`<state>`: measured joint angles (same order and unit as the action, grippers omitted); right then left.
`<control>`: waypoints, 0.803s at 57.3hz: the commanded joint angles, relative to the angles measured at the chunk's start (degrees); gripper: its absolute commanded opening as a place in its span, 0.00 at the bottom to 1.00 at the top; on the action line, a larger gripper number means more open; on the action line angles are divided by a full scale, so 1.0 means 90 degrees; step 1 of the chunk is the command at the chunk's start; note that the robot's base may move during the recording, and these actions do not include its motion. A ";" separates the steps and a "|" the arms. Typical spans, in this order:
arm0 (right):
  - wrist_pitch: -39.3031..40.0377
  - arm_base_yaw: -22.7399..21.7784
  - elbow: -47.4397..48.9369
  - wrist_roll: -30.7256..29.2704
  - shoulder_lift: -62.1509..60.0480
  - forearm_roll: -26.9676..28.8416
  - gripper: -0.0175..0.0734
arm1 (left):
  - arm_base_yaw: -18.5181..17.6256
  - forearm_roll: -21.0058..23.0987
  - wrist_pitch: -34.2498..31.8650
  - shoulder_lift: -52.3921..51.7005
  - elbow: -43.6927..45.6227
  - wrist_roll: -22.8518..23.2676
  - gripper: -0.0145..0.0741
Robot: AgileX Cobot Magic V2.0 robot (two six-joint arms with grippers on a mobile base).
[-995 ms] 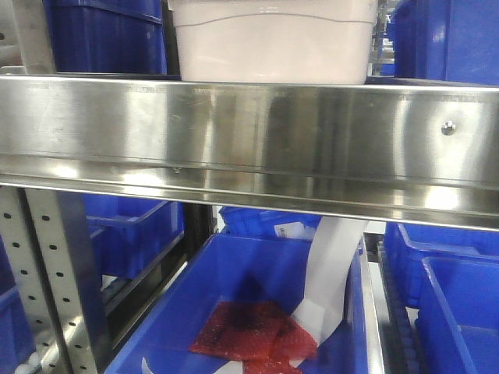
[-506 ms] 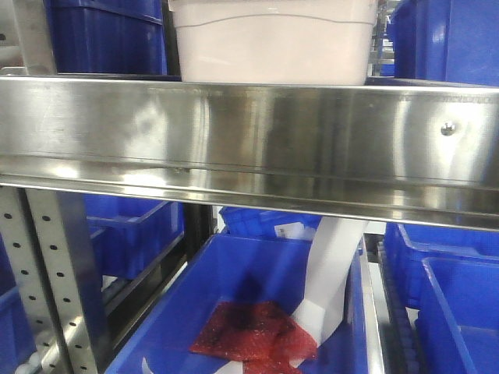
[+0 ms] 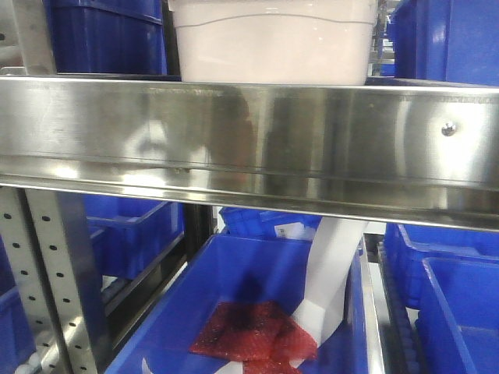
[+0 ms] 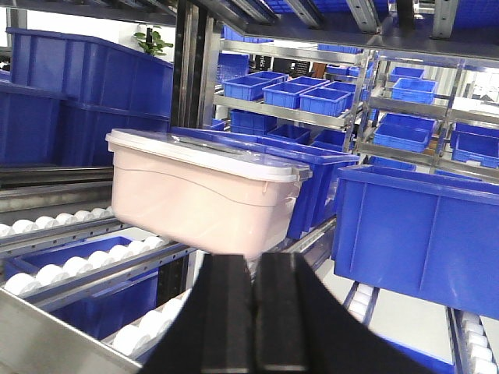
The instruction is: Grab white bin and place on right shelf
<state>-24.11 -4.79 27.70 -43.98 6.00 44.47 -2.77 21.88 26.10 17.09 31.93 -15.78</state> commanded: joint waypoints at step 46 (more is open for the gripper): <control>0.0477 0.0000 0.0151 -0.0006 0.0087 0.0178 0.28 | -0.0029 -0.2029 -0.1508 -0.1599 -0.2020 0.1922 0.03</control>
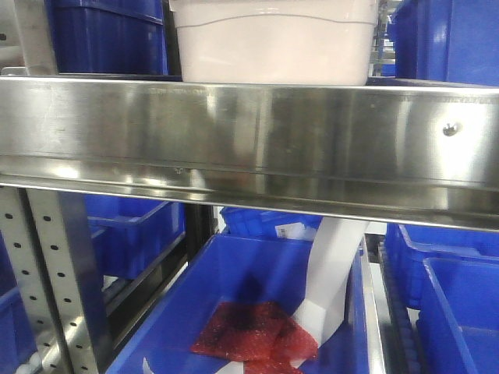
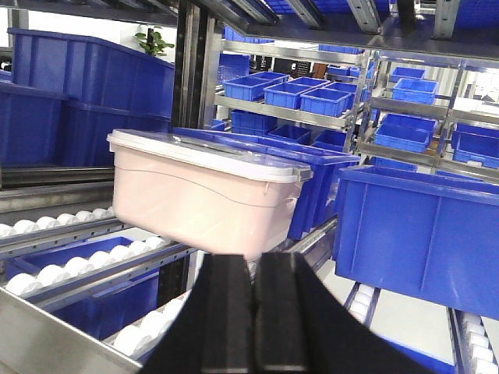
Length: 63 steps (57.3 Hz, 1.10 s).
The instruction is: Grab white bin and place on right shelf
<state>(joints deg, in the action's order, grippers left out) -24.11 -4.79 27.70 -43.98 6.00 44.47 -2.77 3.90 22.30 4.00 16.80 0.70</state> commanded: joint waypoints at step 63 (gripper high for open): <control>0.0481 0.0000 0.0151 -0.0006 0.0087 0.0178 0.28 | -0.0029 -0.0003 -0.3160 -0.0606 -0.2104 0.0042 0.03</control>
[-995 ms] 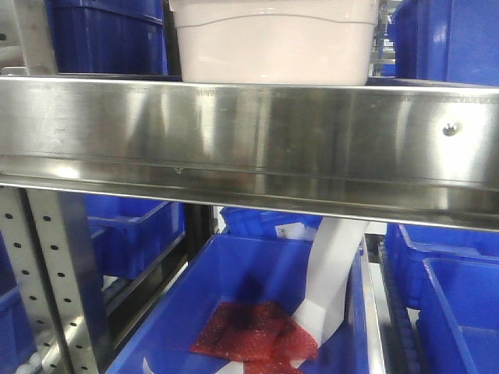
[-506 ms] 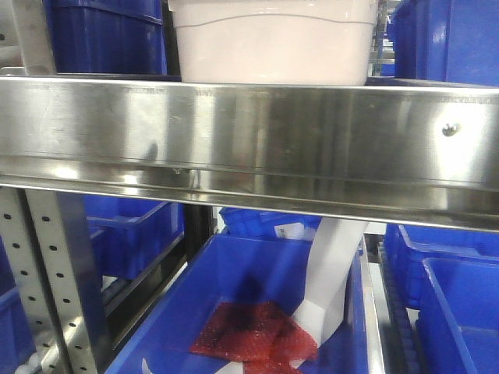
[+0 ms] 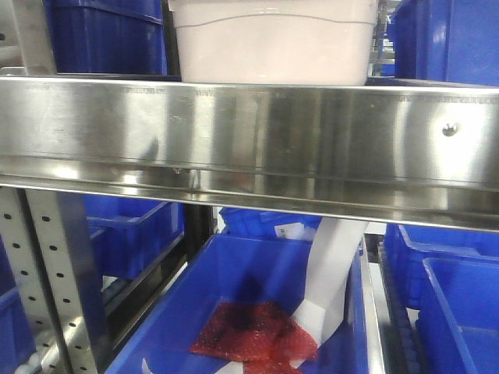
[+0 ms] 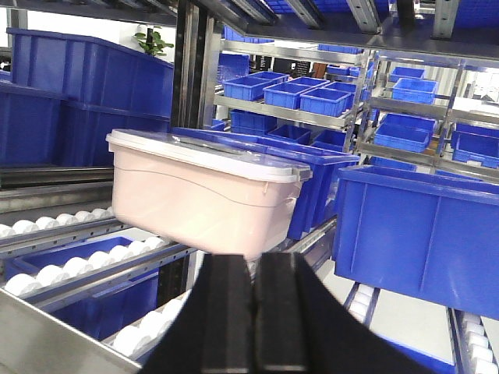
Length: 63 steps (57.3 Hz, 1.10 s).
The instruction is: Grab white bin and place on right shelf
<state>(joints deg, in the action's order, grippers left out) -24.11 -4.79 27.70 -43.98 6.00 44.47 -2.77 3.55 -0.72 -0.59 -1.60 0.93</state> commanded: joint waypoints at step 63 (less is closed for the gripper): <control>0.1399 0.0022 -0.1196 0.5777 0.0067 -0.5367 0.28 | -0.0029 0.0036 -0.0602 -0.0096 -0.0060 0.0017 0.03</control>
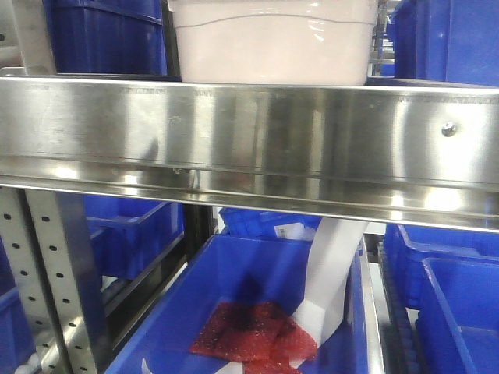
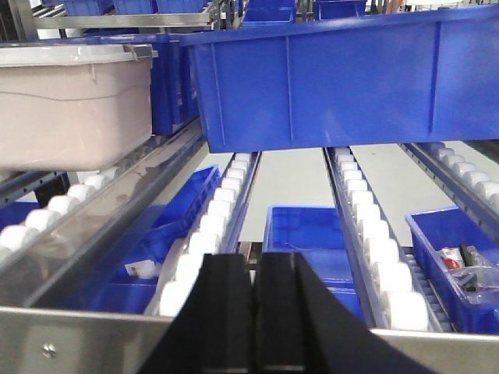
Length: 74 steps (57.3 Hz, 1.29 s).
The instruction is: Grab white bin and place on right shelf
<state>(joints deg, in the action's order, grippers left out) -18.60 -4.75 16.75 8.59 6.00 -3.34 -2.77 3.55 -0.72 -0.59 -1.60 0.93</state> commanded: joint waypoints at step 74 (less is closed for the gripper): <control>0.2241 -0.0008 -0.1899 -0.1210 -0.0864 0.0934 0.28 | -0.0029 0.0036 -0.0602 -0.0073 -0.0060 0.0017 0.03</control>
<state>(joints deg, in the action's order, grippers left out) -3.96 -4.75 -1.79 -2.48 -0.70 5.04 -2.77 3.55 -0.84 -0.62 -1.69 0.93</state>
